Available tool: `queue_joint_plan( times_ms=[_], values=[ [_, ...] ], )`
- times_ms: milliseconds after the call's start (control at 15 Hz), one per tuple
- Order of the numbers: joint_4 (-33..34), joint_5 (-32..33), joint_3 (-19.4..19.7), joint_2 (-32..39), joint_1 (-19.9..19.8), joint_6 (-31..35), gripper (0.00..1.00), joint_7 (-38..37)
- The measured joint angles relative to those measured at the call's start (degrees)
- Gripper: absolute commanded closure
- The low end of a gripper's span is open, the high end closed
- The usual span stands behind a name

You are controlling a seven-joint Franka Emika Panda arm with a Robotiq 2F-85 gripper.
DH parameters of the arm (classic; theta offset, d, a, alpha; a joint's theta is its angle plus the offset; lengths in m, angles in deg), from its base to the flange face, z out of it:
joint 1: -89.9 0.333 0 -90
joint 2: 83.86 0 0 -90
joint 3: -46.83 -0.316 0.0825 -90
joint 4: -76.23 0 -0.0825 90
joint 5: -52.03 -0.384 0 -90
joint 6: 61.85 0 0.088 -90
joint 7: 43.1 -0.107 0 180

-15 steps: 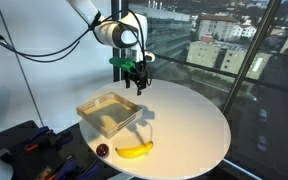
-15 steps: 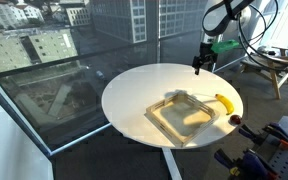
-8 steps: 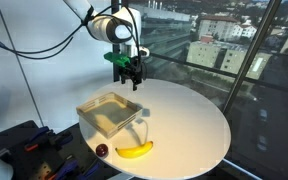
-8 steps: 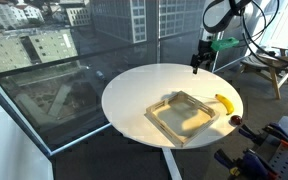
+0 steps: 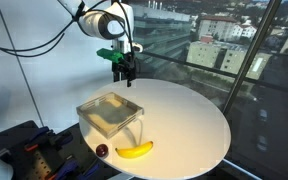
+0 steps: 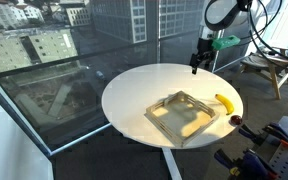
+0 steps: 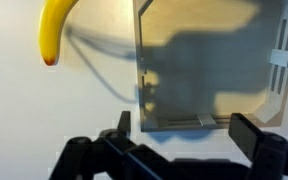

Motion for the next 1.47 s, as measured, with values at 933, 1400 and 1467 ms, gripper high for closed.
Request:
queue_joint_plan(
  times_ms=[933,1400,1467],
  values=[
    [-7.00,-0.11,-1.91,-8.92,0.67,-0.10,0.00,-0.05],
    [-9.98,-1.34,-2.93,-12.64,1.91,-0.76,0.00,-0.09],
    [-10.32,-1.84,-3.08,-13.14,2.16,-1.08,0.00,-0.09]
  ],
)
